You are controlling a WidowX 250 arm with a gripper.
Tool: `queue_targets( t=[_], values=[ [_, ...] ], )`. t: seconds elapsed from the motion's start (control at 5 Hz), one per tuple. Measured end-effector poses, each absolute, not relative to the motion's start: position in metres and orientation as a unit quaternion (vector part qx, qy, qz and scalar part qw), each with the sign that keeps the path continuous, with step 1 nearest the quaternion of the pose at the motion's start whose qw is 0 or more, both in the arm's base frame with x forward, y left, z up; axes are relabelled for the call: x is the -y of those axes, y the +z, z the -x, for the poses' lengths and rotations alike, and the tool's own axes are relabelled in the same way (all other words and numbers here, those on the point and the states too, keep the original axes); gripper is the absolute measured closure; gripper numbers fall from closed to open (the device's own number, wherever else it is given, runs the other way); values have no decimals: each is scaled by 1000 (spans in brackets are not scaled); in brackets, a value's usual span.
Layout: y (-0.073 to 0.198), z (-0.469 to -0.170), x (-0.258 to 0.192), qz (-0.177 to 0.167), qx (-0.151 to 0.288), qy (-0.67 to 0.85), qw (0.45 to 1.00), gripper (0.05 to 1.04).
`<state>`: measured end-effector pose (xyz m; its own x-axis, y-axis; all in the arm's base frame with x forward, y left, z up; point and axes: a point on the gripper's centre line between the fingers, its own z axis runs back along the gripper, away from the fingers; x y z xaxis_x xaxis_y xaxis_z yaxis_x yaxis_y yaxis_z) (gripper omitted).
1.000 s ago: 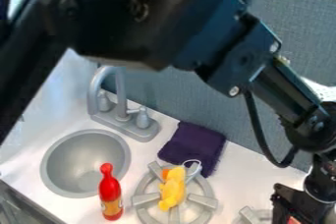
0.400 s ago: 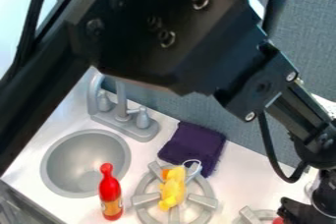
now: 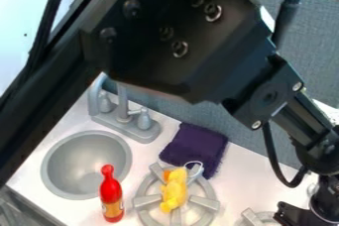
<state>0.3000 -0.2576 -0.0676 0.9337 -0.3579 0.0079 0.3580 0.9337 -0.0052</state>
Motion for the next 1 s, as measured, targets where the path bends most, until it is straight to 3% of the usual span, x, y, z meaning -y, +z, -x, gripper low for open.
queue_targets(
  t=[0.2, 0.6, 0.8, 1.0],
  values=[
    [-67, -299, 256, -3, -2, -191, 982, 958],
    [-30, -270, 242, 27, 10, -204, 979, 984],
    [-25, -254, 228, 25, 5, -197, 980, 984],
    [-34, -241, 211, -4, -16, -170, 985, 984]
  ],
)
